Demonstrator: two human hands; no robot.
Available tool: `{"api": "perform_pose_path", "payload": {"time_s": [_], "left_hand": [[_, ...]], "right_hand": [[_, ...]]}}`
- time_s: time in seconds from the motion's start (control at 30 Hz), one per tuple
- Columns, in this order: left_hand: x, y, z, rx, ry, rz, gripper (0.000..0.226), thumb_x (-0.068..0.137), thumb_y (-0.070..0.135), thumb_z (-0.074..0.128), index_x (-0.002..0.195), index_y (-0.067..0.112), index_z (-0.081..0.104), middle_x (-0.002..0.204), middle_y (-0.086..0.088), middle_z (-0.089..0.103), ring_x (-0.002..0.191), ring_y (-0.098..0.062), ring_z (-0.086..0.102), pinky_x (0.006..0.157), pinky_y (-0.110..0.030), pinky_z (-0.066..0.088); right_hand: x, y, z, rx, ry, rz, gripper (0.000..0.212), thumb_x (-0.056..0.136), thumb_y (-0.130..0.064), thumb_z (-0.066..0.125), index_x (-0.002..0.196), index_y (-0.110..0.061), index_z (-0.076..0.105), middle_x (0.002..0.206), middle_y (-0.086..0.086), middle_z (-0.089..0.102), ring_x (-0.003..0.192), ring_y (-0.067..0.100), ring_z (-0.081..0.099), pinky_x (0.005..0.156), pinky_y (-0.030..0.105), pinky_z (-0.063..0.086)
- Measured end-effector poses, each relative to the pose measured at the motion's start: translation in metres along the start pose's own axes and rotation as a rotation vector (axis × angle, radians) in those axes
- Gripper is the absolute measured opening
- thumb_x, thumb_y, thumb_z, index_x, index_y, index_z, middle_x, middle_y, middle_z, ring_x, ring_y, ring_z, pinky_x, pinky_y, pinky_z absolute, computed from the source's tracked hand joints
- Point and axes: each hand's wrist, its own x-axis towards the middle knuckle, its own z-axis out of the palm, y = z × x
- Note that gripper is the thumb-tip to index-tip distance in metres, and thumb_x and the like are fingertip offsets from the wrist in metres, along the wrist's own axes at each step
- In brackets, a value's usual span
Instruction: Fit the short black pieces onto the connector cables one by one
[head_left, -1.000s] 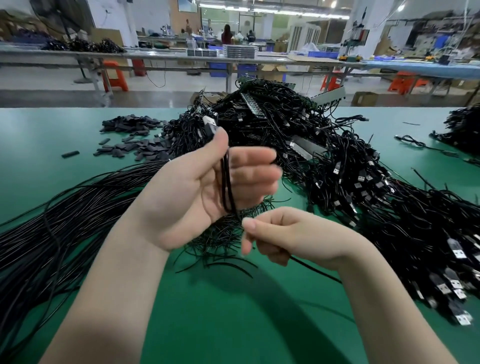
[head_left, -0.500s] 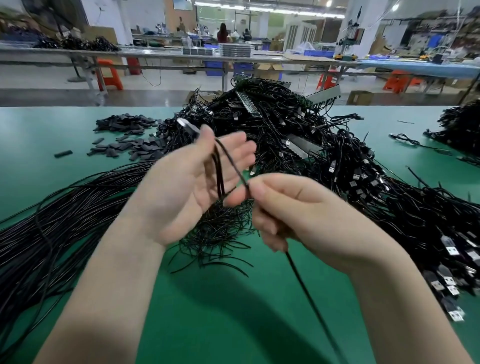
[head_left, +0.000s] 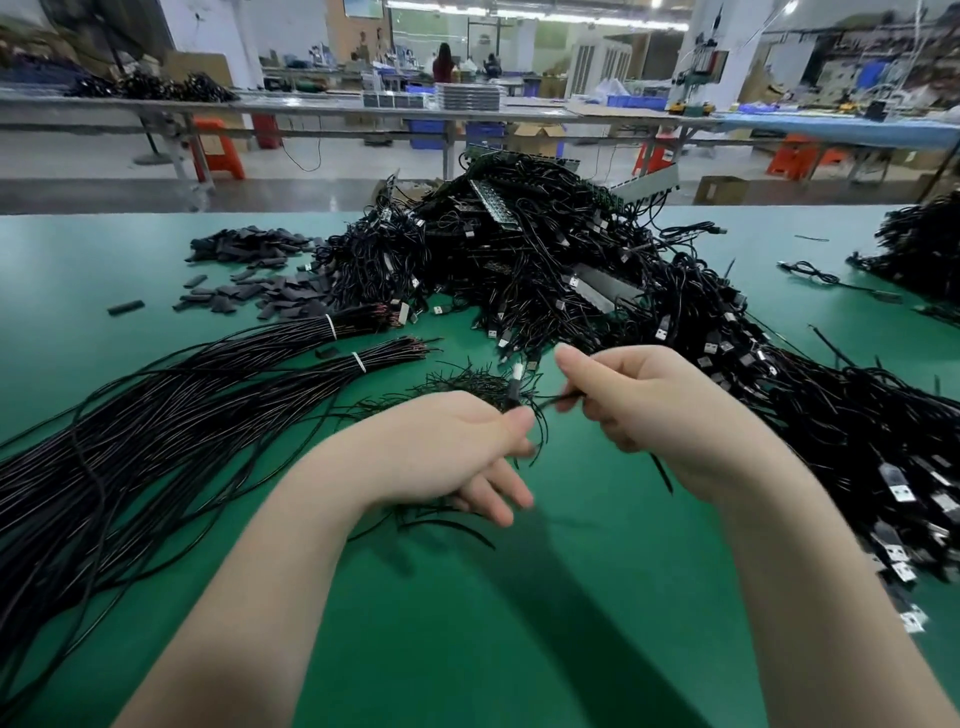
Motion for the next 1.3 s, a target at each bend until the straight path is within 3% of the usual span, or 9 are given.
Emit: {"api": "perform_pose_path", "payload": {"time_s": [0.07, 0.17, 0.33, 0.47, 0.77, 0.9, 1.07, 1.2, 1.3], "left_hand": [[0.006, -0.005, -0.002, -0.134, 0.18, 0.038, 0.037, 0.101, 0.047, 0.036, 0.109, 0.025, 0.064, 0.099, 0.004, 0.076, 0.086, -0.007, 0.073, 0.096, -0.038, 0.051], [0.007, -0.004, -0.01, -0.626, 0.265, 0.175, 0.04, 0.101, 0.043, 0.036, 0.106, 0.024, 0.07, 0.107, 0.002, 0.075, 0.099, -0.01, 0.071, 0.091, -0.032, 0.053], [-0.002, 0.006, -0.016, -1.05, 0.201, 0.418, 0.049, 0.1, 0.043, 0.031, 0.122, 0.011, 0.06, 0.117, -0.004, 0.072, 0.11, -0.015, 0.067, 0.082, -0.024, 0.056], [-0.006, 0.009, -0.016, -1.011, 0.259, 0.453, 0.051, 0.101, 0.043, 0.029, 0.116, 0.011, 0.064, 0.112, -0.006, 0.073, 0.105, -0.016, 0.069, 0.081, -0.023, 0.056], [-0.001, 0.003, -0.012, -0.794, 0.378, 0.422, 0.052, 0.088, 0.049, 0.042, 0.114, 0.011, 0.066, 0.107, -0.006, 0.075, 0.102, -0.02, 0.071, 0.078, -0.026, 0.058], [0.0, 0.002, -0.01, -0.701, 0.398, 0.455, 0.045, 0.089, 0.049, 0.042, 0.112, 0.018, 0.066, 0.101, -0.003, 0.076, 0.095, -0.009, 0.07, 0.074, -0.022, 0.058], [0.0, 0.002, -0.012, -0.9, 0.287, 0.496, 0.041, 0.089, 0.041, 0.046, 0.11, 0.014, 0.067, 0.112, -0.008, 0.073, 0.111, -0.019, 0.067, 0.087, -0.028, 0.056], [0.001, 0.004, -0.011, -0.994, 0.343, 0.505, 0.031, 0.099, 0.032, 0.043, 0.105, 0.009, 0.062, 0.109, -0.013, 0.073, 0.1, -0.022, 0.071, 0.073, -0.025, 0.058], [0.003, 0.005, -0.013, -1.026, 0.455, 0.523, 0.025, 0.106, 0.026, 0.035, 0.095, 0.015, 0.054, 0.101, -0.01, 0.075, 0.087, -0.016, 0.073, 0.063, -0.022, 0.055]], "right_hand": [[-0.011, -0.015, 0.003, 0.198, -0.142, -0.052, 0.031, 0.098, -0.032, 0.053, 0.09, -0.011, 0.074, 0.054, -0.012, 0.043, 0.046, 0.007, 0.032, 0.044, 0.015, 0.028], [-0.02, -0.028, 0.012, 0.329, -0.274, -0.153, 0.027, 0.102, -0.019, 0.046, 0.107, -0.017, 0.073, 0.061, -0.01, 0.047, 0.052, 0.007, 0.037, 0.048, 0.015, 0.029], [-0.014, -0.021, 0.037, 0.25, -0.386, -0.078, 0.037, 0.099, -0.037, 0.046, 0.094, -0.008, 0.069, 0.058, -0.006, 0.044, 0.048, 0.01, 0.033, 0.046, 0.02, 0.023], [-0.007, -0.015, 0.047, 0.112, -0.32, -0.007, 0.049, 0.092, -0.059, 0.047, 0.062, -0.023, 0.063, 0.051, -0.009, 0.033, 0.047, 0.011, 0.024, 0.045, 0.021, 0.02], [-0.009, -0.015, 0.04, 0.243, -0.365, -0.026, 0.03, 0.098, -0.036, 0.051, 0.076, -0.02, 0.063, 0.051, -0.013, 0.039, 0.045, 0.006, 0.029, 0.043, 0.015, 0.024], [-0.009, -0.017, 0.038, 0.233, -0.34, -0.039, 0.035, 0.095, -0.043, 0.052, 0.072, -0.022, 0.065, 0.049, -0.009, 0.04, 0.045, 0.01, 0.028, 0.045, 0.019, 0.021], [-0.008, -0.015, 0.038, 0.159, -0.326, -0.022, 0.044, 0.08, -0.063, 0.052, 0.064, -0.023, 0.065, 0.048, -0.012, 0.032, 0.048, 0.012, 0.021, 0.045, 0.021, 0.019], [-0.008, -0.012, 0.038, 0.29, -0.435, -0.044, 0.029, 0.089, -0.047, 0.054, 0.078, -0.023, 0.068, 0.053, -0.009, 0.031, 0.049, 0.01, 0.021, 0.045, 0.018, 0.02], [-0.007, -0.01, 0.033, 0.135, -0.342, -0.103, 0.02, 0.097, -0.029, 0.055, 0.088, -0.022, 0.071, 0.055, -0.008, 0.048, 0.05, 0.009, 0.038, 0.048, 0.018, 0.032]]}}
